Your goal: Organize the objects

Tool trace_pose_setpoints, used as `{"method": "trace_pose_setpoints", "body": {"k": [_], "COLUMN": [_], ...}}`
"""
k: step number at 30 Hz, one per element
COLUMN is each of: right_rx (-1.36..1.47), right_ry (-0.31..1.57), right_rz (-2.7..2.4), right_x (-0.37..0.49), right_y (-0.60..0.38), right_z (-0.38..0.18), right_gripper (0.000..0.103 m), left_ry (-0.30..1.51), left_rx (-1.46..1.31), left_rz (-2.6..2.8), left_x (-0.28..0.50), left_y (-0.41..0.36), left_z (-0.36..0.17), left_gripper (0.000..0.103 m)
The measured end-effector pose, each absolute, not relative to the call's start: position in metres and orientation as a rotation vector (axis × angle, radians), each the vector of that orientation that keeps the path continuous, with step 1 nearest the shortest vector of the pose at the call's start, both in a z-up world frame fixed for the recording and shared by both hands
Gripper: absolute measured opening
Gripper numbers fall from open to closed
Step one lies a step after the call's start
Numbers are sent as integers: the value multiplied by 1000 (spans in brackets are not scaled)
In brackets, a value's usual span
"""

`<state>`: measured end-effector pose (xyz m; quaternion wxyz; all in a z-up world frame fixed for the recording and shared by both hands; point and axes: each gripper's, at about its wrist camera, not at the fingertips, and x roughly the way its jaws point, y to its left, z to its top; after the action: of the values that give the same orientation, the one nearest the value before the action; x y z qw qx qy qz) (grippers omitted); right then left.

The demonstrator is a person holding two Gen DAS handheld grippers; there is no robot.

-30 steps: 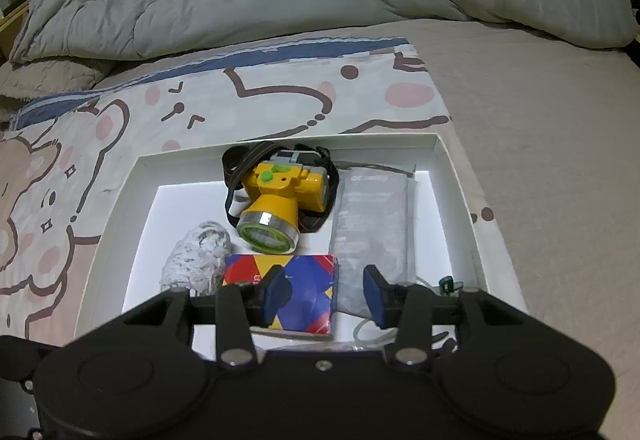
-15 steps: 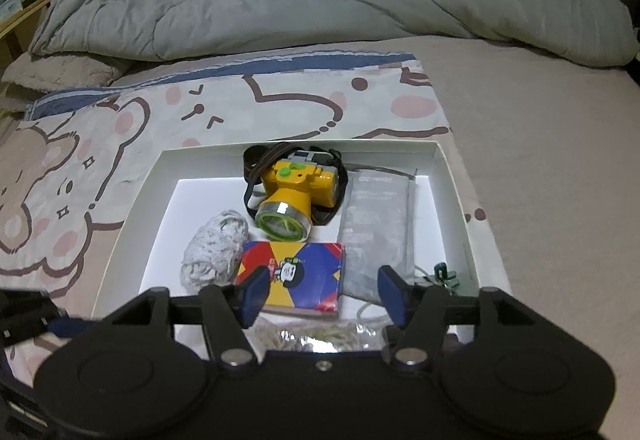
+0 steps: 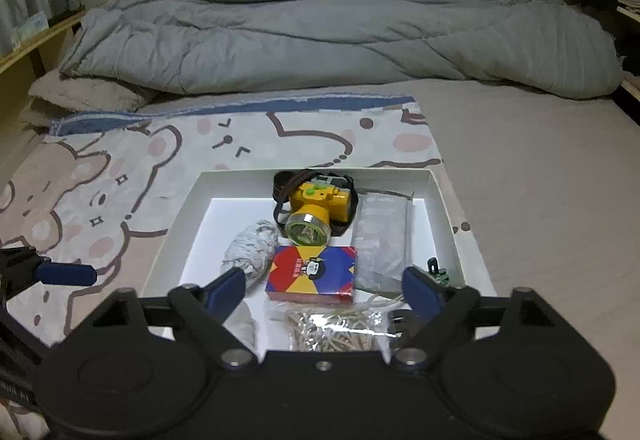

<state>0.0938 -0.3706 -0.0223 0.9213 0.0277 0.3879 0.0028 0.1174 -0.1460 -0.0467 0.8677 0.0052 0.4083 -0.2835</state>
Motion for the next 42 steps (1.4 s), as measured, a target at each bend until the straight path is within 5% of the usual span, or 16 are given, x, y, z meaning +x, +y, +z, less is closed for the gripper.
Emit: {"method": "trace_pose_setpoints", "body": {"k": [5, 19, 42], "right_rx": [76, 109, 60], "right_ry": [751, 652, 618], "right_rz": [-21, -65, -115], "right_x": [73, 8, -44], "right_y": [-366, -344, -316], "right_z": [-10, 22, 12], "right_gripper": [103, 103, 103], "left_ry": [813, 739, 721], "left_rx": [7, 13, 12], "left_rz": [-565, -458, -389], "left_x": [105, 62, 25], "left_y": [-136, -108, -86], "left_z": [-28, 20, 14], "left_gripper": [103, 103, 103]}}
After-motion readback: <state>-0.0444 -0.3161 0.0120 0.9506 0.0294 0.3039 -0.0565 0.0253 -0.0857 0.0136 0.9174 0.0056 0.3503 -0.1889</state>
